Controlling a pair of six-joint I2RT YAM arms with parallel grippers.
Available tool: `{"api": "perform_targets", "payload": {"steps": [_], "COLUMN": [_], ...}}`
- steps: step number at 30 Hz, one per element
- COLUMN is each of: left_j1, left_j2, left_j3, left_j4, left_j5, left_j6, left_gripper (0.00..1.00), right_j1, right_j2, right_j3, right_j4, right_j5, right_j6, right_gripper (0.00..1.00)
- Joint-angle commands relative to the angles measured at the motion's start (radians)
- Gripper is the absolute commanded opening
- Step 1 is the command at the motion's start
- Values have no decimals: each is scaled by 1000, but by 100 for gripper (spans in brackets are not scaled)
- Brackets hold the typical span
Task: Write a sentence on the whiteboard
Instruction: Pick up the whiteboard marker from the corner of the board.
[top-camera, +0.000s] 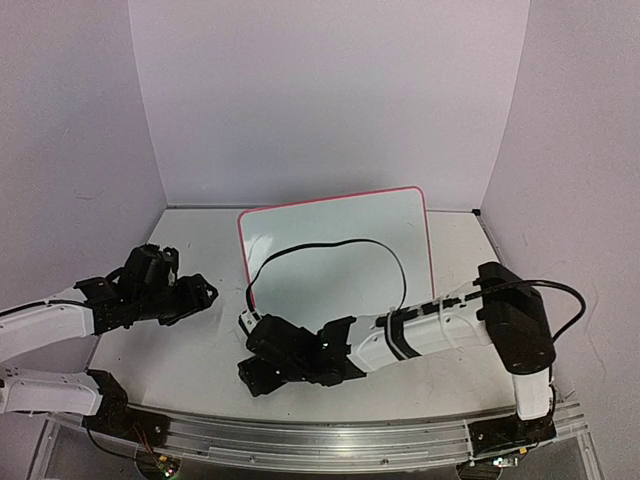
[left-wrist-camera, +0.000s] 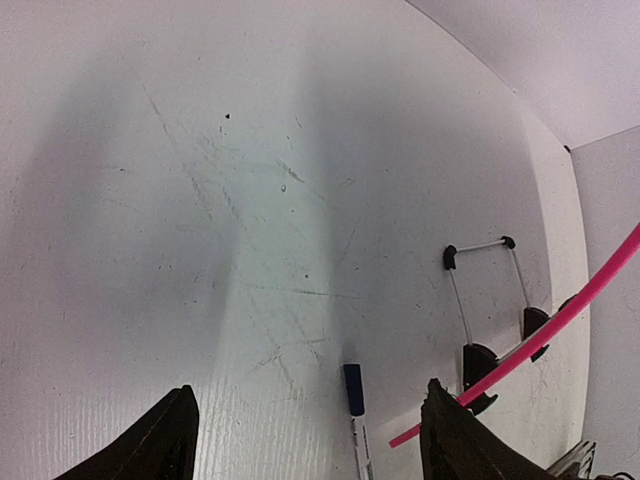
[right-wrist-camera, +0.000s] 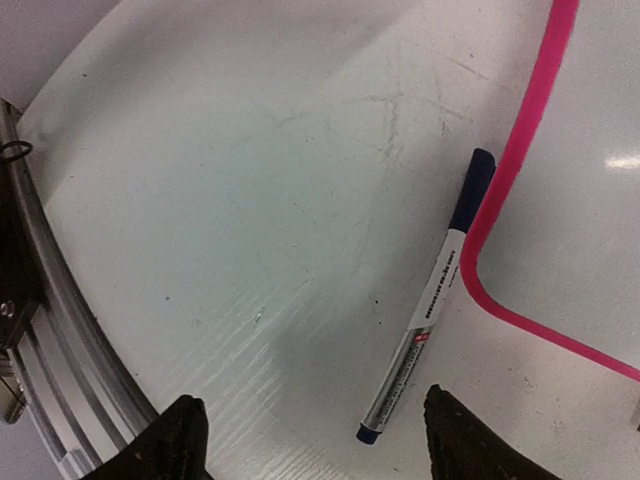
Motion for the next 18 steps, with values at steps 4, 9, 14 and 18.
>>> {"api": "perform_targets", "payload": {"steps": [4,9,14,18], "left_j1": [-2,-3,-2,-2], "left_j2": [-75,-104,-112,-102], "left_j3": [24,22,32,53], "left_j4": [-16,-25,-39,-49], "left_j5": [-36,-47,-68,-84], "left_j6": [15,17,33,48], "left_gripper": [79,79,79,83], "right_j1": [2,5,5,10], "right_j2": [143,172,153,117], "right_j3": [159,190,162,125], "right_j4": [-205,-249,-267,-221], "right_j5": [68,101,156,170], "right_j6": [26,25,26,-49], "right_gripper": [63,46,23,7]}}
